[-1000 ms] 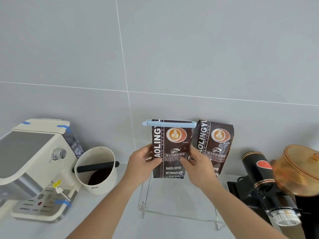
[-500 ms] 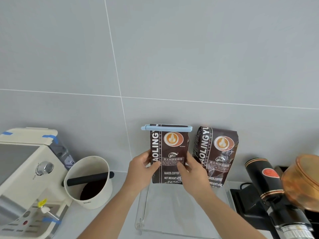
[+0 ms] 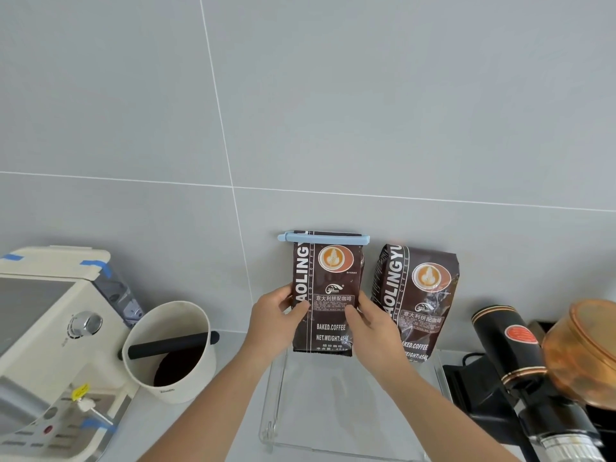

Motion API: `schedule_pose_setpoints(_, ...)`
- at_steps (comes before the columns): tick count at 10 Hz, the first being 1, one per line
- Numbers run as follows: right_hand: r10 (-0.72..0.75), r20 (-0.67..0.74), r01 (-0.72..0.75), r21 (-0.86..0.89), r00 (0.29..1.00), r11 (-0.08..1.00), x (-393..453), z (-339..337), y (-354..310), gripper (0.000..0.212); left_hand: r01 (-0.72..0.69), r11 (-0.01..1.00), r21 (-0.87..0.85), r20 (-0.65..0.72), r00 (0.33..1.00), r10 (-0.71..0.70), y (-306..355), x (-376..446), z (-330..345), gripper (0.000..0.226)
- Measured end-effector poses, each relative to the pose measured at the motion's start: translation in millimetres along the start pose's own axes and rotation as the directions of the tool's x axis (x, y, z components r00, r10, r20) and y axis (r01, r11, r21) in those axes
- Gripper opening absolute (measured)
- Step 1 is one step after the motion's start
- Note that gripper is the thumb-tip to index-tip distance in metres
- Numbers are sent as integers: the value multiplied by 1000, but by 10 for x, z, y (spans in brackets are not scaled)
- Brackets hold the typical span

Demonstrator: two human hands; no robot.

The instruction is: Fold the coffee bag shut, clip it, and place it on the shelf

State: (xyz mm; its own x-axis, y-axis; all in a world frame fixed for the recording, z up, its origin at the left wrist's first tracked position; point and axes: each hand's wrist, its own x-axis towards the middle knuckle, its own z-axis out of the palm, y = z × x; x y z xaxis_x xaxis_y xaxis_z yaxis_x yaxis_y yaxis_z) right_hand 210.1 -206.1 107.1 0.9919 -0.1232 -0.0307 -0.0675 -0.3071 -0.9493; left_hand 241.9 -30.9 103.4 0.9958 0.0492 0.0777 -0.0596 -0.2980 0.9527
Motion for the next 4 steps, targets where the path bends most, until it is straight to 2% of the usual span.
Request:
schedule_pose_setpoints(2, 15, 46, -15, 20, 999, 1000, -17, -68, -87, 28, 53, 997, -47, 60, 997, -50, 53, -30, -35, 25)
schedule_pose_setpoints(3, 74, 91, -83, 105, 993, 991, -61, -169, -183, 27, 73, 996, -56, 99, 993, -67, 125, -80, -99, 33)
schedule_pose_setpoints(4, 69, 113, -90, 198, 991, 976, -117, -304, -308, 26, 97, 981, -170, 55, 995, -89, 234, -193, -194, 31)
